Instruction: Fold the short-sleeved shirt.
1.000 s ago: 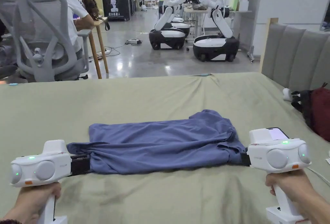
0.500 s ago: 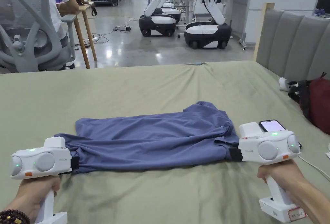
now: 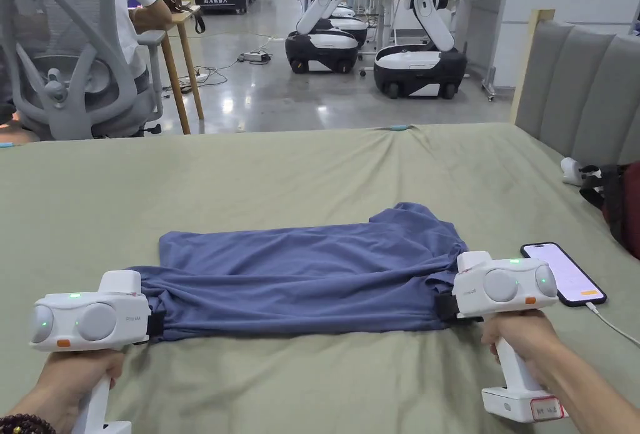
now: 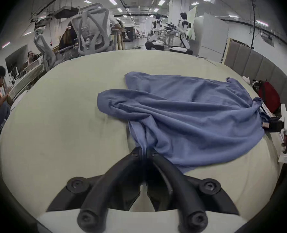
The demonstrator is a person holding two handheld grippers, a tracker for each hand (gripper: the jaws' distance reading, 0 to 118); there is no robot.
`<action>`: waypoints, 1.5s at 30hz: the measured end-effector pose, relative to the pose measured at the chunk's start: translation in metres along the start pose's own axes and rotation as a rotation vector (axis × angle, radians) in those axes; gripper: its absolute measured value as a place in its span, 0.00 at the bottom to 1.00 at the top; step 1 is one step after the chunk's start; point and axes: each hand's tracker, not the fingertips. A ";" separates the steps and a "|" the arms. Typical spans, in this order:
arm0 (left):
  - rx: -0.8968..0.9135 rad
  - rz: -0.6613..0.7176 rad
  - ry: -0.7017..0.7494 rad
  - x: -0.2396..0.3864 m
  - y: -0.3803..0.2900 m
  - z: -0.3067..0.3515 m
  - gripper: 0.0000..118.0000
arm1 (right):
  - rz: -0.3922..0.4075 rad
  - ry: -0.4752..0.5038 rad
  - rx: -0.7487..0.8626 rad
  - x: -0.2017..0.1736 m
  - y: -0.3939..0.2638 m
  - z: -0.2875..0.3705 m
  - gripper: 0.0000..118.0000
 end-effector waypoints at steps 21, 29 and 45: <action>-0.032 0.031 -0.075 -0.004 -0.126 0.135 0.02 | 0.035 0.031 0.008 -0.014 -0.125 0.134 0.17; 0.005 0.008 -0.021 -0.006 -0.135 0.117 0.16 | 0.073 0.001 0.021 -0.020 -0.135 0.115 0.22; 0.197 0.023 -0.004 0.002 -0.076 0.175 0.00 | 0.006 -0.030 0.227 -0.008 -0.094 0.179 0.00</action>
